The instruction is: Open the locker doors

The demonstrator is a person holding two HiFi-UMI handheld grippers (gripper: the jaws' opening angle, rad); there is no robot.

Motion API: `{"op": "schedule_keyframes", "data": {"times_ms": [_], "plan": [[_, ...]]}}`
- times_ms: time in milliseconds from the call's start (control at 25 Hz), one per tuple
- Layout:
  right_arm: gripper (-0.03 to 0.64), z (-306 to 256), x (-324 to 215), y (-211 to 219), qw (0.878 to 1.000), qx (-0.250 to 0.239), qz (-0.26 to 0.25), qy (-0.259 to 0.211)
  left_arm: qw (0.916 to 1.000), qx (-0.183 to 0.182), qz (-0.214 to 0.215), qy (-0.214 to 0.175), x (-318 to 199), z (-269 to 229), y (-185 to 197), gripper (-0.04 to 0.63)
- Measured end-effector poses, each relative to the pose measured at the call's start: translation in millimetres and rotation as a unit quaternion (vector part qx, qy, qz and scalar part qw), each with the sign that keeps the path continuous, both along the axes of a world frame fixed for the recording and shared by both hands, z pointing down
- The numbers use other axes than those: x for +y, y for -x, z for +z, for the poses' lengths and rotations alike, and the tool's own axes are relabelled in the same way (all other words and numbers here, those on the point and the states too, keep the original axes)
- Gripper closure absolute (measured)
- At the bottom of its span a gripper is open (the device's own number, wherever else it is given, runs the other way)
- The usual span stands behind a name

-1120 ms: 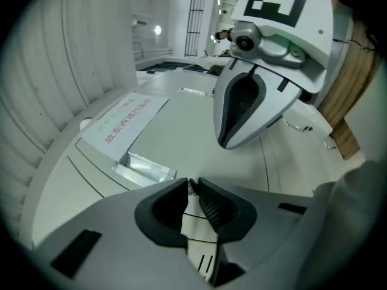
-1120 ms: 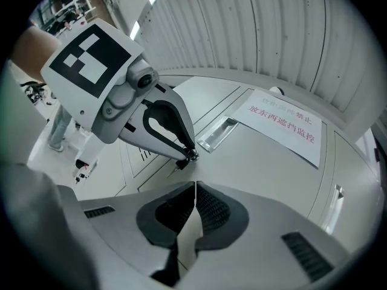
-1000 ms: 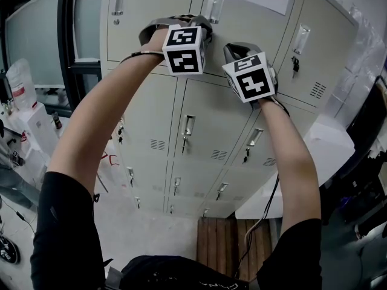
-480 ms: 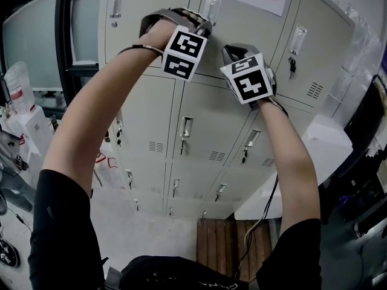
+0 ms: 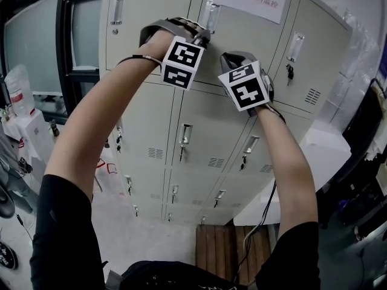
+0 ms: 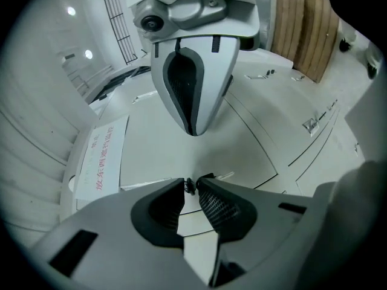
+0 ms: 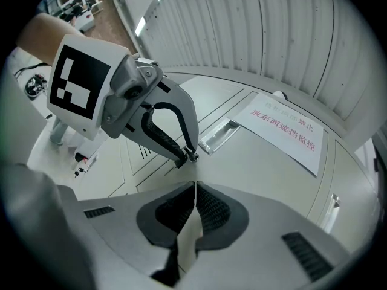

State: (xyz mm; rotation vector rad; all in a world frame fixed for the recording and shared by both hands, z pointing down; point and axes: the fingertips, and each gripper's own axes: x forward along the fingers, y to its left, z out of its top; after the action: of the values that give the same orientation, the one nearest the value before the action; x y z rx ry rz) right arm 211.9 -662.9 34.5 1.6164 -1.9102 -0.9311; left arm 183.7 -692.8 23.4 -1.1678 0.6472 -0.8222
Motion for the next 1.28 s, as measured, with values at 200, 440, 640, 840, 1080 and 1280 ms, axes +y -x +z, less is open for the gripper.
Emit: {"op": "schedule_keyframes", "data": {"times_ms": [200,440,640,840,1080,1280], "plan": [[0.584,0,-1,3,1.000,0.001,-0.002,0.002,0.9959,0.069,0.018,0.056,1,-2,7,0.514],[0.584,-6,-6,2,1.000,-0.009,-0.003,-0.001,0.9484,0.240,0.081,0.191,6,-11,21,0.491],[0.584,-11,-12,10,0.999,-0.048,-0.021,0.009,0.8668,0.384,0.122,0.294,3,-19,33,0.553],[0.584,-30,-16,17,0.994,-0.094,-0.049,0.009,0.8110,0.440,0.129,0.364,-4,-18,33,0.575],[0.584,-59,-19,32,0.977,-0.180,-0.111,0.023,0.7567,0.484,0.144,0.416,-15,-27,31,0.575],[0.584,-75,-33,41,0.966,-0.217,-0.134,0.041,0.7204,0.508,0.154,0.446,-27,-34,34,0.575]]}}
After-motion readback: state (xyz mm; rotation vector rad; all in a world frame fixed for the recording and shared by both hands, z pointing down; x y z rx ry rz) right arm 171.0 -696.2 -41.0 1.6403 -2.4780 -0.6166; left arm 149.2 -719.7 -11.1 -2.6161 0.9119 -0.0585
